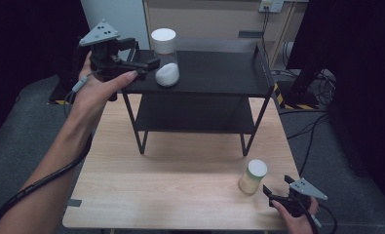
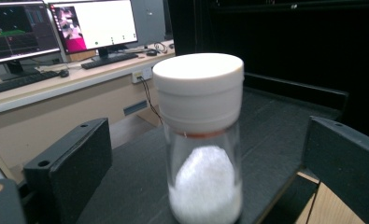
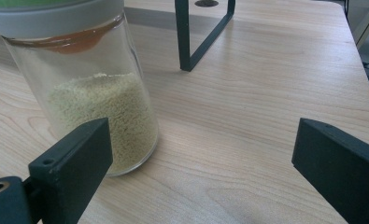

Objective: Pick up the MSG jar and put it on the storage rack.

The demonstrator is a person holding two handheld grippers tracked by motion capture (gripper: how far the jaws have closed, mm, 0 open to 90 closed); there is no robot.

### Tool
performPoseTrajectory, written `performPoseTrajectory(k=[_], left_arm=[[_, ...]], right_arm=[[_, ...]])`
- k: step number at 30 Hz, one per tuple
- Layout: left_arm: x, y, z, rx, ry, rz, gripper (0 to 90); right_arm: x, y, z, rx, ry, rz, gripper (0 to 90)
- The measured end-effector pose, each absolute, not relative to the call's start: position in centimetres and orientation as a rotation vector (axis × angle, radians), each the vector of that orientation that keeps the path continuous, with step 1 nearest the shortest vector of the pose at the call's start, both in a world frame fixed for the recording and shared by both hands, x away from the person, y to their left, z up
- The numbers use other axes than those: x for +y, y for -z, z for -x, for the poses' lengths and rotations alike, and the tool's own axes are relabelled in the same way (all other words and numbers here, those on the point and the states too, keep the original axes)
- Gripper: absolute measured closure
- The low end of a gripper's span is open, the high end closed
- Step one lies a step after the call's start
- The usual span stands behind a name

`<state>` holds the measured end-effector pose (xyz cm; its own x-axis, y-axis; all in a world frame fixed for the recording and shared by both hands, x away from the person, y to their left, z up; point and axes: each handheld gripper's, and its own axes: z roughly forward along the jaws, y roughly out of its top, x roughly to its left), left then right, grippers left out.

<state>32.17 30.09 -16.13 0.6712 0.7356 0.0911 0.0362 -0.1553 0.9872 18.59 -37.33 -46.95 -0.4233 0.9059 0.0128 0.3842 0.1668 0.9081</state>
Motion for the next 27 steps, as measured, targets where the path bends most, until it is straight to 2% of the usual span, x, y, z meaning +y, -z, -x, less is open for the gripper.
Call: performPoseTrajectory(k=[1, 3, 6, 18, 27], left_arm=[[30.2, 16.4, -31.7, 0.645, -0.702, -1.625, 1.1], [30.1, 17.1, -29.7, 0.656, -0.801, -1.633, 1.6], [30.5, 17.9, -28.8, 0.662, -0.808, -1.614, 1.5], [32.7, 22.9, -26.5, 0.693, -0.74, -1.596, 1.2], [33.1, 26.5, -25.5, 0.723, -0.744, -1.608, 1.2]], right_arm=[[-37.3, 47.0, -18.6, 1.895, -1.225, -1.217, 5.5], [-37.4, 46.9, -18.6, 1.896, -1.225, -1.216, 5.3], [-37.5, 46.9, -18.6, 1.894, -1.227, -1.221, 5.2], [-37.5, 46.8, -18.6, 1.897, -1.227, -1.217, 5.1], [-37.5, 46.8, -18.6, 1.898, -1.225, -1.212, 4.8]])
